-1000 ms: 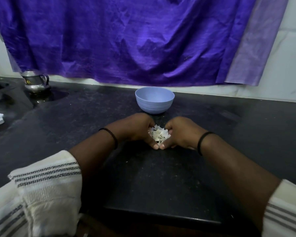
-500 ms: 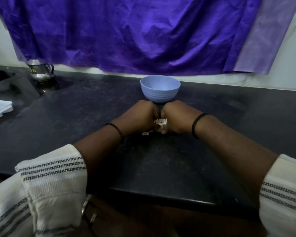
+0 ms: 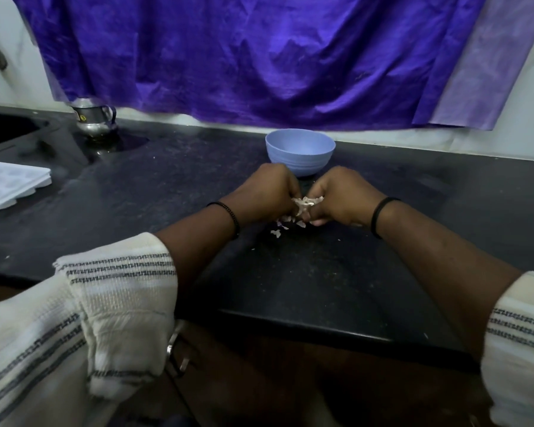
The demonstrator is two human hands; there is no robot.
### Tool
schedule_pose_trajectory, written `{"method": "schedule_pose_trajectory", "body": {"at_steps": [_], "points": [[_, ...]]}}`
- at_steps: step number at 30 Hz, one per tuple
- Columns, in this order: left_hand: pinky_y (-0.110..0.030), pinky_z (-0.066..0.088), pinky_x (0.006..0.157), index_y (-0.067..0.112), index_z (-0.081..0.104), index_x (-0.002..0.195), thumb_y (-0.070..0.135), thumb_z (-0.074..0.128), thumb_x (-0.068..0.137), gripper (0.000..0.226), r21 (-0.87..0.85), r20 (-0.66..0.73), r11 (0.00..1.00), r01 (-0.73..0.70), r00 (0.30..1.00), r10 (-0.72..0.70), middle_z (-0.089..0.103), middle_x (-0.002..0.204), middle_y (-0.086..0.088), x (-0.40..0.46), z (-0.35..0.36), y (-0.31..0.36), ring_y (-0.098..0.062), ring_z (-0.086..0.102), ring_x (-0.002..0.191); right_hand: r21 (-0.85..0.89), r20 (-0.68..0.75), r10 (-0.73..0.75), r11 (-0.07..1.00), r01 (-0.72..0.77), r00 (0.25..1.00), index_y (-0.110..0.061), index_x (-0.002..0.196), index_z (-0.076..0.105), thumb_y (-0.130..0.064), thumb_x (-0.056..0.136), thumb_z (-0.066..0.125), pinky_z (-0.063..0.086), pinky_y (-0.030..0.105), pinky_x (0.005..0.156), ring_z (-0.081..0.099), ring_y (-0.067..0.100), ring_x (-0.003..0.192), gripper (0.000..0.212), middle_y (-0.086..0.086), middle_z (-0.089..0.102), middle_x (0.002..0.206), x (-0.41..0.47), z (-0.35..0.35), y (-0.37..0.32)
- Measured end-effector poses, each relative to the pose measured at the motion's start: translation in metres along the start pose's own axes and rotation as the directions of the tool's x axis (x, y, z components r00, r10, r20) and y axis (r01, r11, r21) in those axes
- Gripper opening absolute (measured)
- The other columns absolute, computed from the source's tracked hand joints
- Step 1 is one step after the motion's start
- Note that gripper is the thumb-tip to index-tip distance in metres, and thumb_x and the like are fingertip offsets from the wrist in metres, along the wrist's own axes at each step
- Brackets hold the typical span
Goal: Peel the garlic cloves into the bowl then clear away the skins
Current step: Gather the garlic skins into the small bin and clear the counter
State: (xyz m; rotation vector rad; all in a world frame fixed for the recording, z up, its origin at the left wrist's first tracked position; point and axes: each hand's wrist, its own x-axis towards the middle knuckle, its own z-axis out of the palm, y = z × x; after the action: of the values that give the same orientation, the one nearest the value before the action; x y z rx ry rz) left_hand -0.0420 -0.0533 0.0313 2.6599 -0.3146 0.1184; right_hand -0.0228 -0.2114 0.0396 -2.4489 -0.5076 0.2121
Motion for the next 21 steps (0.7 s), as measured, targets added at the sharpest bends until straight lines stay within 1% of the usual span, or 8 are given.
{"method": "schedule_pose_trajectory", "body": {"at_steps": [2, 5, 9, 11, 13, 15, 18, 21], "points": [[-0.008, 0.037, 0.047, 0.019, 0.077, 0.080, 0.011, 0.076, 0.082, 0.008, -0.013, 0.003, 1.000, -0.007, 1.000, 0.007, 0.067, 0.068, 0.009, 0.001, -0.006, 0.007, 0.001, 0.056, 0.055, 0.042, -0.011, 0.012, 0.999, -0.012, 1.000, -0.013, 0.071, 0.075, -0.001, 0.074, 0.083, 0.057, 0.019, 0.061, 0.071, 0.008, 0.061, 0.015, 0.001, 0.075, 0.068, -0.003, -0.007, -0.002], [-0.007, 0.038, 0.045, 0.014, 0.078, 0.085, 0.009, 0.077, 0.081, 0.006, -0.032, -0.007, 0.999, -0.025, 1.000, 0.024, 0.072, 0.073, 0.002, 0.003, -0.010, 0.016, 0.003, 0.057, 0.050, 0.071, -0.020, 0.019, 0.997, -0.018, 1.000, -0.009, 0.074, 0.076, 0.001, 0.073, 0.083, 0.060, 0.023, 0.065, 0.072, 0.009, 0.062, 0.012, 0.003, 0.075, 0.068, -0.009, -0.017, -0.002], [-0.011, 0.041, 0.052, 0.012, 0.079, 0.087, 0.009, 0.076, 0.082, 0.007, -0.004, 0.012, 0.999, -0.039, 0.999, 0.039, 0.074, 0.079, -0.001, 0.001, -0.009, 0.025, -0.003, 0.059, 0.060, 0.066, -0.028, 0.029, 0.997, -0.027, 0.999, -0.009, 0.073, 0.076, 0.000, 0.073, 0.084, 0.062, 0.031, 0.073, 0.074, 0.016, 0.068, 0.013, 0.005, 0.075, 0.070, -0.017, -0.019, 0.003], [-0.010, 0.041, 0.052, 0.012, 0.079, 0.087, 0.008, 0.076, 0.082, 0.007, -0.001, 0.011, 0.999, -0.046, 0.999, 0.046, 0.074, 0.079, -0.002, -0.003, -0.011, 0.027, -0.001, 0.059, 0.057, 0.061, -0.027, 0.030, 0.998, -0.029, 0.999, -0.011, 0.072, 0.076, -0.001, 0.073, 0.084, 0.061, 0.030, 0.071, 0.074, 0.013, 0.067, 0.013, 0.003, 0.075, 0.068, -0.019, -0.021, 0.000], [-0.008, 0.041, 0.046, 0.010, 0.079, 0.084, 0.005, 0.076, 0.080, 0.007, -0.017, -0.008, 0.998, -0.056, 0.998, 0.056, 0.074, 0.075, -0.004, -0.007, -0.017, 0.027, 0.004, 0.057, 0.047, 0.057, -0.022, 0.026, 0.998, -0.025, 0.999, -0.012, 0.072, 0.075, -0.003, 0.073, 0.084, 0.056, 0.024, 0.062, 0.071, 0.008, 0.060, 0.013, -0.001, 0.073, 0.062, -0.021, -0.022, -0.007], [-0.007, 0.041, 0.044, 0.009, 0.079, 0.082, 0.002, 0.075, 0.078, 0.009, -0.018, -0.026, 0.998, -0.060, 0.998, 0.060, 0.072, 0.070, -0.005, -0.012, -0.026, 0.026, 0.005, 0.054, 0.042, 0.068, -0.028, 0.019, 0.998, -0.017, 0.999, -0.008, 0.076, 0.075, -0.003, 0.073, 0.085, 0.052, 0.021, 0.058, 0.070, 0.007, 0.057, 0.011, -0.001, 0.072, 0.060, -0.022, -0.023, -0.015], [-0.006, 0.039, 0.043, 0.009, 0.079, 0.081, 0.003, 0.075, 0.079, 0.008, -0.011, -0.026, 0.999, -0.053, 0.998, 0.053, 0.068, 0.063, 0.000, -0.018, -0.034, 0.026, 0.005, 0.053, 0.041, 0.071, -0.051, 0.021, 0.997, -0.018, 0.998, -0.004, 0.081, 0.075, -0.002, 0.073, 0.085, 0.054, 0.022, 0.059, 0.072, 0.013, 0.061, 0.013, 0.003, 0.073, 0.063, -0.021, -0.022, -0.023], [-0.005, 0.039, 0.045, 0.010, 0.079, 0.082, 0.004, 0.075, 0.080, 0.007, -0.002, -0.013, 0.999, -0.040, 0.999, 0.040, 0.072, 0.071, -0.003, -0.023, -0.029, 0.024, 0.002, 0.055, 0.047, 0.075, -0.037, 0.045, 0.996, -0.042, 0.998, -0.005, 0.078, 0.074, 0.000, 0.073, 0.084, 0.058, 0.025, 0.063, 0.072, 0.015, 0.064, 0.012, 0.006, 0.074, 0.068, -0.025, -0.015, -0.023]]}}
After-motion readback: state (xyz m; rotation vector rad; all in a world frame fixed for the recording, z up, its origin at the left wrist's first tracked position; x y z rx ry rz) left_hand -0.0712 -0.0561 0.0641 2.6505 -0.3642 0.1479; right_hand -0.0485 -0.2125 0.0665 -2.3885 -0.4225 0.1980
